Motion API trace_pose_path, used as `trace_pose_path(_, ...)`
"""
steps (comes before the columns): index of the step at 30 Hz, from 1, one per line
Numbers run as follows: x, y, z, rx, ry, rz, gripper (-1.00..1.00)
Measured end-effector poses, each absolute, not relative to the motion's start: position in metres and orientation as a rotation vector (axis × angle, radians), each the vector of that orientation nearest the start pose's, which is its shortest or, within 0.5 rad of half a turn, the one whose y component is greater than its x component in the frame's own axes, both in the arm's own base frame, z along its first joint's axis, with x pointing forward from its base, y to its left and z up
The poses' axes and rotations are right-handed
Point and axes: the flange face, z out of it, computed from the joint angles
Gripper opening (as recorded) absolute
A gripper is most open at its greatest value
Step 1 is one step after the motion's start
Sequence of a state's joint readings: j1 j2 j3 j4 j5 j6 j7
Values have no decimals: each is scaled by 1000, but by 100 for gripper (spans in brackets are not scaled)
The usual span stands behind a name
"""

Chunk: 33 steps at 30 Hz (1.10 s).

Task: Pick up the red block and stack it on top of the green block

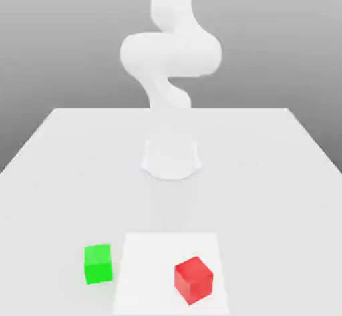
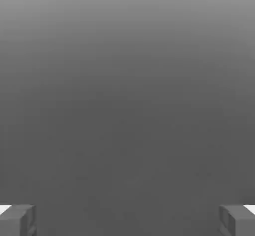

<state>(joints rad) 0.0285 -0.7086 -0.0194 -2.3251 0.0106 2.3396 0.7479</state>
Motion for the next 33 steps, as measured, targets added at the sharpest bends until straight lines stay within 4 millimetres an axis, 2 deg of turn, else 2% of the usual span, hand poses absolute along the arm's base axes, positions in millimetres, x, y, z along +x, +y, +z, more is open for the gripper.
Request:
trace_pose_path(3, 418, 5, 614, -2611, 916, -818, 0)
trace_pose_path(6, 446, 11, 556, -2698, 850, -703, 0)
trace_pose_path(9, 466, 18, 497, -2780, 780, -588, 0)
trace_pose_path(12, 477, 25, 437, -2858, 707, -472, 0)
trace_pose_path(17, 479, 36, 336, -2977, 575, -273, 0)
trace_pose_path(22, 460, 41, 241, -3085, 433, -71, 0)
trace_pose_path(24, 453, 40, 209, -3111, 396, -19, 0)
trace_pose_path(28, 451, 40, 159, -3118, 384, -2, 0)
trace_pose_path(29, 450, 40, 149, -3118, 384, -1, -100)
trace_pose_path(33, 450, 40, 149, -3118, 384, 0, -100)
